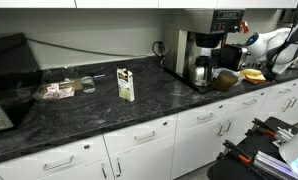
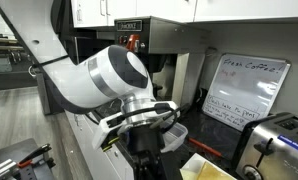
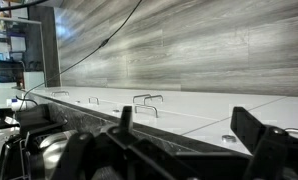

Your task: Put a slice of bread in the tupperware

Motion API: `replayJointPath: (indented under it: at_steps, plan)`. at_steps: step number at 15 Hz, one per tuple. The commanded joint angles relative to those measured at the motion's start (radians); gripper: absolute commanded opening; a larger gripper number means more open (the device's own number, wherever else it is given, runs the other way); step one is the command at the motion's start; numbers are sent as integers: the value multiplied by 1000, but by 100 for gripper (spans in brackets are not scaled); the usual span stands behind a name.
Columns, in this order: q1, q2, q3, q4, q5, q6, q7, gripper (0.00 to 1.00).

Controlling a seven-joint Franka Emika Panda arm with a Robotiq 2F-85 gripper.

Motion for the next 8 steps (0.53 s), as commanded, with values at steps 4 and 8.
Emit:
replayJointPath:
  at_steps: [4, 8]
  plan:
    - [-5, -2, 6, 0, 3, -3, -3, 100]
    - [-6, -12, 6, -8, -15, 31, -24, 100]
